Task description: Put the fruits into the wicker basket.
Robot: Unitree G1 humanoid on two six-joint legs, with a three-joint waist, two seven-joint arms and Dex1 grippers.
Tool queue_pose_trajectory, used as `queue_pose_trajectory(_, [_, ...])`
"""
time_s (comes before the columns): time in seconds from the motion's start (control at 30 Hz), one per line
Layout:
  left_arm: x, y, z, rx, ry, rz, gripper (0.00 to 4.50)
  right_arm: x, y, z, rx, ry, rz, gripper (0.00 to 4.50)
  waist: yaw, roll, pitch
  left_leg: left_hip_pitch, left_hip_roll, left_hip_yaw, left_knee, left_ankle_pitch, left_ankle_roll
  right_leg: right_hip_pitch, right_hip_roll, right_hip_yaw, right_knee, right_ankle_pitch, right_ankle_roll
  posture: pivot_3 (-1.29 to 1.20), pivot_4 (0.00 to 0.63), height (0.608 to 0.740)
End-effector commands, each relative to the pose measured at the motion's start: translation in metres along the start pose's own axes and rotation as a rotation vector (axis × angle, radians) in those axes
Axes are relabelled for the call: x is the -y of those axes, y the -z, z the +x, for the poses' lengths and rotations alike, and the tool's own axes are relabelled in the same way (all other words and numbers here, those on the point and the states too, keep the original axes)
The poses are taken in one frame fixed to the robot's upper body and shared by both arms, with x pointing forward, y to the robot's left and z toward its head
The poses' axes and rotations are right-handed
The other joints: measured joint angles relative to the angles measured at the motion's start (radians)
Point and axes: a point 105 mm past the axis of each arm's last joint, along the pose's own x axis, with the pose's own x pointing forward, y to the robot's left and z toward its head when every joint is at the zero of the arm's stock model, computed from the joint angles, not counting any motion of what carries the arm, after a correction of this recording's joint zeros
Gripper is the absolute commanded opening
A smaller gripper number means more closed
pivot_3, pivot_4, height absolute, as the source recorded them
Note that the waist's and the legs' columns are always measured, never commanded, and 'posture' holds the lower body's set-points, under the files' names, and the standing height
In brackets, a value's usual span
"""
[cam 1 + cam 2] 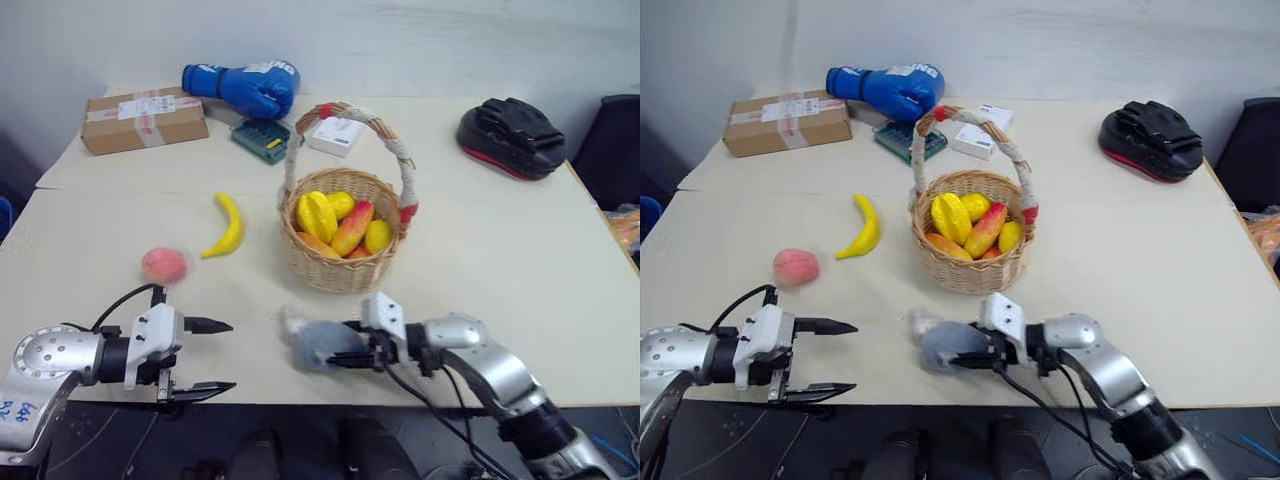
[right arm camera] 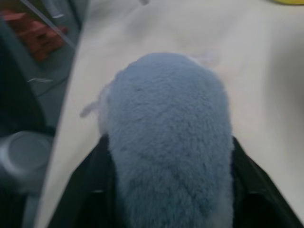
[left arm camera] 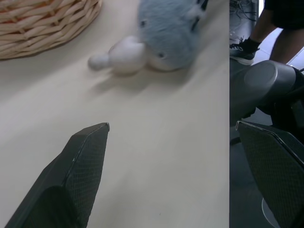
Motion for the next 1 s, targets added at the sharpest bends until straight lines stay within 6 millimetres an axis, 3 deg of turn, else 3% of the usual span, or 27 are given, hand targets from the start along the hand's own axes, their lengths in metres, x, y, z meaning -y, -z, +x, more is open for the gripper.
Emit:
queue_pose_trajectory(0.03, [0.005,-0.003,0.006,0.008,0.049,0.021,4.5,-0.006,-0.028,-0.035,0.072,0.037,0.025,0.95,0.0,0.001,0.0,-0.001,0.0,0.0,0.0,0.0,0.0,-0.001,0.0,0.0,-0.001,0.0,0.0,0.0,0.15,0.74])
queue_pose_trajectory(0.1, [0.01,-0.015,0.017,0.07,0.075,0.041,4.5,-0.014,-0.025,-0.066,0.027,0.089,0.104,0.75,-0.001,0.002,0.001,-0.002,0.0,0.0,0.0,-0.001,0.001,-0.001,0.0,0.0,-0.001,0.0,0.001,0.0,0.15,0.74])
queue_pose_trajectory(0.17, [0.017,-0.03,0.027,0.146,0.107,0.061,4.5,-0.008,-0.028,-0.106,0.04,0.256,0.164,0.75,0.008,0.002,0.001,-0.002,0.0,-0.001,-0.001,-0.001,0.001,0.0,0.0,0.0,-0.003,0.0,0.001,0.0,0.15,0.74])
queue_pose_trajectory(0.27, [0.014,-0.041,0.036,0.203,0.091,0.082,4.5,0.019,-0.032,-0.17,0.083,0.584,0.126,0.75,0.01,0.002,0.001,-0.002,0.001,0.0,0.0,-0.002,0.0,0.0,0.002,0.0,-0.004,0.001,0.002,0.0,0.15,0.74])
queue_pose_trajectory(0.4, [0.001,-0.05,0.046,0.276,0.054,0.083,4.5,0.063,-0.035,-0.241,0.136,0.909,0.072,0.75,-0.005,0.002,0.002,0.003,0.0,0.005,0.002,0.001,0.003,0.003,0.004,0.005,-0.004,0.004,0.006,0.0,0.15,0.74])
queue_pose_trajectory(0.57, [-0.003,-0.054,0.053,0.277,0.067,0.122,4.5,0.11,-0.008,-0.271,0.032,1.05,0.17,0.75,-0.02,0.003,0.005,0.004,-0.002,0.016,0.003,0.004,0.009,0.003,0.004,0.015,-0.008,0.005,0.005,0.0,0.15,0.74])
queue_pose_trajectory(0.63, [-0.003,-0.048,0.054,0.238,0.075,0.17,4.5,0.127,-0.008,-0.284,0.075,1.132,0.216,0.75,-0.028,0.006,0.006,0.004,-0.003,0.018,0.004,0.004,0.009,0.002,0.004,0.018,-0.008,0.007,0.008,0.0,0.15,0.74])
queue_pose_trajectory(0.67, [-0.004,-0.046,0.054,0.229,0.067,0.189,4.5,0.13,-0.014,-0.284,0.147,1.107,0.243,1.29,-0.029,0.007,0.007,0.003,-0.004,0.019,0.004,0.005,0.01,0.001,0.003,0.019,-0.008,0.011,0.017,0.0,0.15,0.74])
queue_pose_trajectory(0.7, [-0.005,-0.045,0.053,0.23,0.055,0.206,4.5,0.132,-0.019,-0.285,0.194,1.092,0.247,1.5,-0.03,0.01,0.008,0.003,-0.005,0.02,0.003,0.004,0.01,0.0,0.002,0.02,-0.008,0.012,0.018,0.0,0.15,0.74])
queue_pose_trajectory(0.8, [-0.013,-0.052,0.049,0.271,-0.011,0.246,4.5,0.135,-0.025,-0.297,0.165,1.133,0.21,2.62,-0.03,0.011,0.008,0.002,-0.006,0.021,0.001,0.003,0.011,-0.001,0.002,0.021,-0.009,0.012,0.019,0.0,0.15,0.74])
queue_pose_trajectory(0.93, [-0.02,-0.05,0.043,0.273,-0.075,0.238,4.5,0.125,-0.043,-0.309,0.106,1.141,0.113,4.12,-0.026,0.011,0.009,-0.001,-0.005,0.021,0.002,0.002,0.012,-0.002,0.002,0.021,-0.011,0.012,0.02,0.0,0.15,0.74])
queue_pose_trajectory(0.97, [-0.021,-0.048,0.041,0.263,-0.086,0.234,4.5,0.123,-0.047,-0.312,0.106,1.151,0.095,4.43,-0.025,0.011,0.009,-0.001,-0.005,0.021,0.002,0.002,0.012,-0.002,0.002,0.021,-0.011,0.011,0.02,0.0,0.15,0.74])
queue_pose_trajectory(1.0, [-0.025,-0.045,0.036,0.248,-0.122,0.227,4.5,0.118,-0.048,-0.316,0.085,1.153,0.069,4.47,-0.025,0.011,0.009,-0.001,-0.005,0.021,0.002,0.001,0.012,-0.002,0.002,0.021,-0.011,0.011,0.02,0.0,0.15,0.74])
